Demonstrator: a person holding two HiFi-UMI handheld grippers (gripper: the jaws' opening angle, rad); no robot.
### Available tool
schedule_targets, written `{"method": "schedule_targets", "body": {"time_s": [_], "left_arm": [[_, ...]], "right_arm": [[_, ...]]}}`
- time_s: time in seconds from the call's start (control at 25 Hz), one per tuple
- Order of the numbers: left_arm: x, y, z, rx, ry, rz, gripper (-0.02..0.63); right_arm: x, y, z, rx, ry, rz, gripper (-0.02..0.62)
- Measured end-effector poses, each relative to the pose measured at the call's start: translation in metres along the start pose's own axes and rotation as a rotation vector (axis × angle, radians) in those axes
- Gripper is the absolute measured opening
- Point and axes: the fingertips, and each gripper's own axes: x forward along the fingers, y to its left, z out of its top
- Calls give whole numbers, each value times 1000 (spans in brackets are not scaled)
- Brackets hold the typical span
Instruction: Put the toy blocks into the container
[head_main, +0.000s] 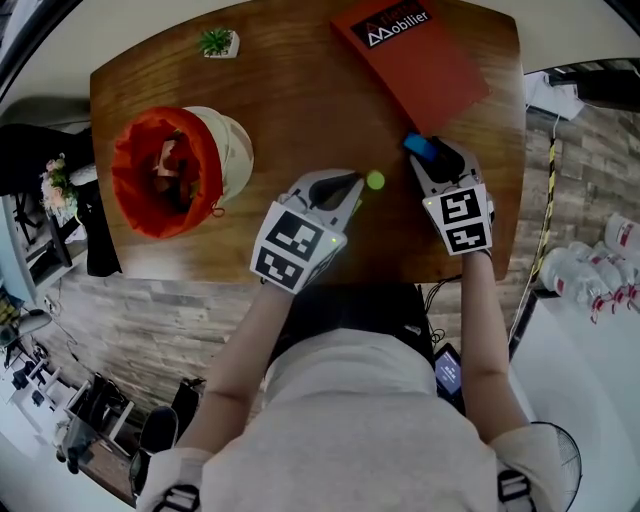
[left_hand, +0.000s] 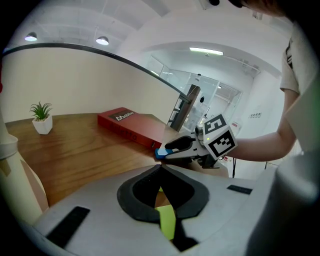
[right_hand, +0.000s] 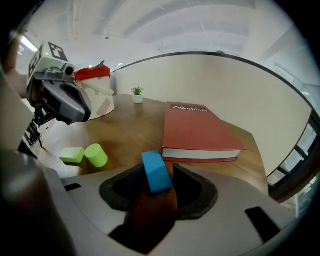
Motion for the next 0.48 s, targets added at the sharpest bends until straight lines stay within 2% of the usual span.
{"method": "schedule_targets", "body": {"time_s": [0.32,0.48], "left_arm": [[-13,0,5,-13,-32,24,12],[-23,4,3,-15,-48,31,12]], "right_arm": [[-1,7,0,-58,32,-15,155],[-6,16,5,-46,13,-29,149]]}}
